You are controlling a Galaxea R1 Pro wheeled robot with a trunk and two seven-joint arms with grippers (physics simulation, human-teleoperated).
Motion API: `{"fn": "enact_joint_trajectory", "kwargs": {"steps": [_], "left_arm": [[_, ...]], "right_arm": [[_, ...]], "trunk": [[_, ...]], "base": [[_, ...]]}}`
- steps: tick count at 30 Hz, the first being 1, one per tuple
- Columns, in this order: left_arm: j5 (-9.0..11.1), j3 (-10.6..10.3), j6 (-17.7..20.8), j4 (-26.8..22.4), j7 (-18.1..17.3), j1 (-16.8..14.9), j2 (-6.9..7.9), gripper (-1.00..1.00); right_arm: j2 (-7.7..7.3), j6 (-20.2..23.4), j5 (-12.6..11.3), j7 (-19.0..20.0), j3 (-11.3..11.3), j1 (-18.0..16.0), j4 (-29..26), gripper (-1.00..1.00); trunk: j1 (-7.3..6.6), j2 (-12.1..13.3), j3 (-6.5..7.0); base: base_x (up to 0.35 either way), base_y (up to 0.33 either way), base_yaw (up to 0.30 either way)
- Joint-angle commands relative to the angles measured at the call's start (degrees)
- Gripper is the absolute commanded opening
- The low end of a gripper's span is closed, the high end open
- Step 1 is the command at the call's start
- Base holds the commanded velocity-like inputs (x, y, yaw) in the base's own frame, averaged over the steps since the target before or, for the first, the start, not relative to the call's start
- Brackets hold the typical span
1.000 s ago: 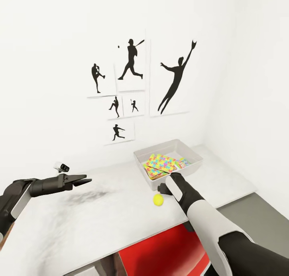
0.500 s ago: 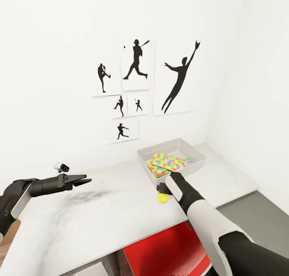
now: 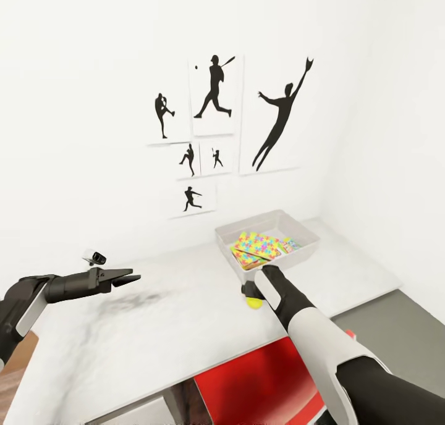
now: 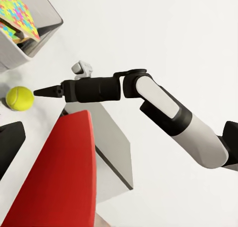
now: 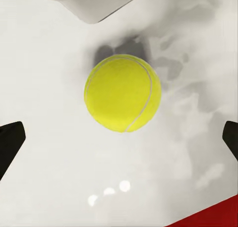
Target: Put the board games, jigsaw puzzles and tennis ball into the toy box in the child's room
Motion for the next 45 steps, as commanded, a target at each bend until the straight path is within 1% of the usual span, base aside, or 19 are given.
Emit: {"fn": "enact_joint_trajectory", "kwargs": {"steps": [1, 10, 19, 36, 45], "left_arm": [[0.24, -0.19, 0.60, 0.01, -0.13, -0.07, 0.07, 1.00], [0.25, -0.22, 0.60, 0.00, -0.13, -0.06, 0.08, 1.00], [0.25, -0.25, 0.60, 0.02, -0.13, -0.04, 0.08, 1.00], [0.30, -0.19, 0.60, 0.01, -0.18, -0.06, 0.08, 1.00], [0.61, -0.21, 0.97, -0.43, -0.74, -0.07, 0.20, 1.00]], "right_arm": [[0.00, 0.11, -0.49, -0.54, 0.23, -0.06, -0.07, 1.00], [0.00, 0.13, -0.35, -1.13, 0.68, -0.29, -0.43, 1.00], [0.00, 0.21, -0.27, -1.21, 0.80, -0.49, -3.02, 1.00], [0.00, -0.44, -0.03, -1.33, 1.17, -0.50, -3.50, 1.00], [0.00, -0.46, 0.18, -1.30, 1.17, -0.50, -4.96, 1.00]], "trunk": [[0.04, -0.14, -0.22], [0.04, -0.14, -1.06], [0.04, -0.14, -1.89], [0.04, -0.14, -3.47], [0.04, -0.14, -4.30]], "base": [[-0.001, 0.002, 0.000], [0.000, 0.000, 0.000], [0.000, 0.000, 0.000], [0.000, 0.000, 0.000], [0.000, 0.000, 0.000]]}}
